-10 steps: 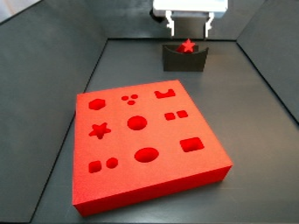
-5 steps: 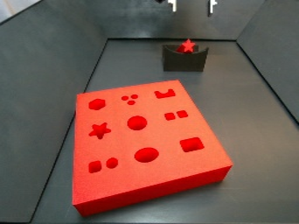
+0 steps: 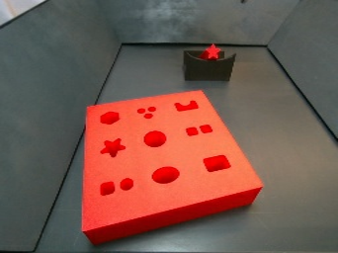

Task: Pick up the star object. Move up. Place the star object on the fixture. Regrasp the star object. Move to above the board. Insert the star object.
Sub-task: Regrasp the star object.

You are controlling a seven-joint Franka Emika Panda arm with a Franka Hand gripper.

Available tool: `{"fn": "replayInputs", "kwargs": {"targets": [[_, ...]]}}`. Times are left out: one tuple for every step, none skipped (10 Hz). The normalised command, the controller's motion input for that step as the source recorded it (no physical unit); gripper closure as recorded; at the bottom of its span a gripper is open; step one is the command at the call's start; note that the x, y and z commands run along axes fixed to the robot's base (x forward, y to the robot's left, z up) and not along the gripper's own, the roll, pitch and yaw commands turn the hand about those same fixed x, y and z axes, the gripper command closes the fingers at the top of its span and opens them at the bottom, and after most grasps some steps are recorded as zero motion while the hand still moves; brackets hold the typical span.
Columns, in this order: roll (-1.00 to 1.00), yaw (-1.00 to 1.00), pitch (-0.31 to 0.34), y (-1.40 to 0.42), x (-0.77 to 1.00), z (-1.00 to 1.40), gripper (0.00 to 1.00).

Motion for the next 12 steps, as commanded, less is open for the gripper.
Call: {"fn": "replayInputs", "kwargs": {"targets": [[1.0,0.03,0.041,-0.04,-0.01,0.04,0.0],[1.0,0.03,0.04,-0.03,0.0,0.03,0.0],[1.0,0.03,0.036,-0.04,-0.01,0.01,0.0],[1.0,0.03,0.032,-0.03,-0.02,0.01,0.0],[1.0,0.03,0.029,-0.03,-0.02,0.01,0.0],[1.0,0.03,0.022,-0.02,-0.03,0.01,0.0],[1.0,0.03,0.017,-0.02,-0.02,0.0,0.0],[1.0,0.03,0.013,-0.02,-0.01,0.0,0.0],[1.0,0.03,0.012,-0.02,-0.01,0.0,0.0],[1.0,0.03,0.014,-0.02,-0.01,0.0,0.0],[1.0,0.03,0.019,-0.02,-0.01,0.01,0.0],[1.0,0.04,0.025,-0.02,0.0,0.01,0.0]]}}
